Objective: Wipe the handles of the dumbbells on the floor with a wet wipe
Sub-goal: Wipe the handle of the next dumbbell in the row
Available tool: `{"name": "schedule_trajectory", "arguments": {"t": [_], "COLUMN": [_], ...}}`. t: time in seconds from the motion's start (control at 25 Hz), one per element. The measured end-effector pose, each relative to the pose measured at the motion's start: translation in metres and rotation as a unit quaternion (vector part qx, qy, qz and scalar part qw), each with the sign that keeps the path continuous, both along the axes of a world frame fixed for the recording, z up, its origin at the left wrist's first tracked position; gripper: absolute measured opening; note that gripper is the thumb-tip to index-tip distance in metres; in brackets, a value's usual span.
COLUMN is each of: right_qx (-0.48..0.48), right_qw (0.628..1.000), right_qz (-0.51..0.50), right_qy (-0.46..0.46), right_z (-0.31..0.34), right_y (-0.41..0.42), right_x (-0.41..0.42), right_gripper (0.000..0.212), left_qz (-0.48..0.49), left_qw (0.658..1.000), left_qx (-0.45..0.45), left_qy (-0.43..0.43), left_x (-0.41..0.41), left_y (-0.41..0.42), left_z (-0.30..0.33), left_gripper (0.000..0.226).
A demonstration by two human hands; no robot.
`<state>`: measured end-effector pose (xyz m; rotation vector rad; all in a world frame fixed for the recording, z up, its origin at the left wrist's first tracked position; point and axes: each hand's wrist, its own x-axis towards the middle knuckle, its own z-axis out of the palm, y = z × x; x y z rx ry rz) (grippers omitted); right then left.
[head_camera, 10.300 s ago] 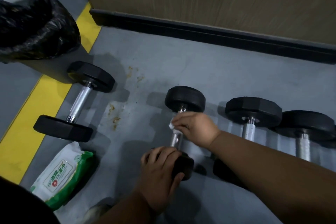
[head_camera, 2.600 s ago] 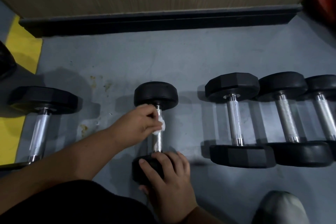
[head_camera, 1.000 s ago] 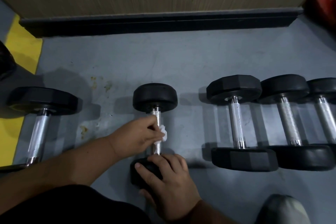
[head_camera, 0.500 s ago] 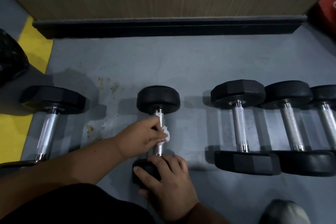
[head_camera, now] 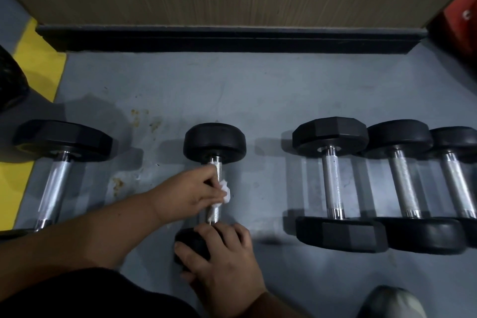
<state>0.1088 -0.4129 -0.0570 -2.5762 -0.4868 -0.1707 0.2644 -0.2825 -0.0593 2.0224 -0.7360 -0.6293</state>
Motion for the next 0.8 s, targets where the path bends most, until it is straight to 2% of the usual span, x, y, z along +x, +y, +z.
{"name": "schedule_trajectory", "arguments": {"t": [0.08, 0.16, 0.2, 0.24, 0.28, 0.32, 0.36, 0.48, 0.56, 0.64, 0.68, 0.72, 0.76, 0.8], "right_qx": [-0.007, -0.016, -0.020, -0.020, -0.016, -0.011, -0.009, -0.016, -0.030, -0.037, -0.035, -0.033, -0.031, -0.025], "right_qw": [1.000, 1.000, 1.000, 1.000, 0.999, 0.999, 0.999, 0.998, 0.998, 0.997, 0.997, 0.997, 0.997, 0.998], "right_qz": [0.003, 0.000, -0.008, -0.018, -0.027, -0.034, -0.041, -0.045, -0.034, -0.039, -0.043, -0.046, -0.047, -0.048], "right_qy": [0.003, 0.001, -0.002, -0.009, -0.020, -0.029, -0.032, -0.034, -0.046, -0.053, -0.051, -0.052, -0.048, -0.036], "right_z": [0.001, 0.000, 0.001, 0.001, 0.001, -0.001, -0.002, -0.004, -0.007, -0.008, -0.008, -0.007, -0.007, -0.006], "right_y": [0.001, 0.004, 0.003, 0.002, 0.001, 0.000, -0.001, -0.001, -0.001, -0.001, -0.002, -0.001, -0.001, 0.000], "right_x": [0.000, 0.001, 0.002, 0.003, 0.004, 0.005, 0.006, 0.004, 0.001, 0.002, 0.002, 0.004, 0.004, 0.004], "right_gripper": [0.046, 0.043, 0.041, 0.039, 0.036, 0.034, 0.033, 0.034, 0.031, 0.029, 0.028, 0.028, 0.029, 0.032], "left_qz": [0.015, 0.055, 0.085, 0.120, 0.140, 0.142, 0.123, 0.001, 0.031, 0.063, 0.067, 0.075, 0.092, 0.117], "left_qw": [0.993, 0.989, 0.994, 0.991, 0.974, 0.958, 0.957, 0.991, 0.999, 0.994, 0.991, 0.991, 0.995, 0.991], "left_qx": [0.009, -0.002, -0.015, -0.039, -0.056, -0.070, -0.055, 0.018, -0.008, 0.008, 0.013, 0.012, 0.003, -0.025], "left_qy": [-0.119, -0.140, -0.062, 0.053, 0.170, 0.238, 0.259, 0.136, 0.044, -0.089, -0.114, -0.109, -0.045, 0.064], "left_x": [0.009, 0.001, -0.009, -0.017, -0.024, -0.027, -0.026, -0.011, 0.000, 0.006, 0.004, 0.001, -0.007, -0.016], "left_y": [-0.001, 0.002, 0.004, 0.004, 0.006, 0.009, 0.013, 0.011, 0.001, -0.006, -0.005, -0.002, 0.002, 0.004], "left_z": [0.000, -0.007, -0.010, -0.011, -0.011, -0.013, -0.017, -0.014, -0.007, -0.001, -0.004, -0.005, -0.008, -0.007], "left_gripper": [0.020, 0.026, 0.025, 0.024, 0.026, 0.029, 0.029, 0.013, 0.016, 0.025, 0.028, 0.027, 0.026, 0.026]}}
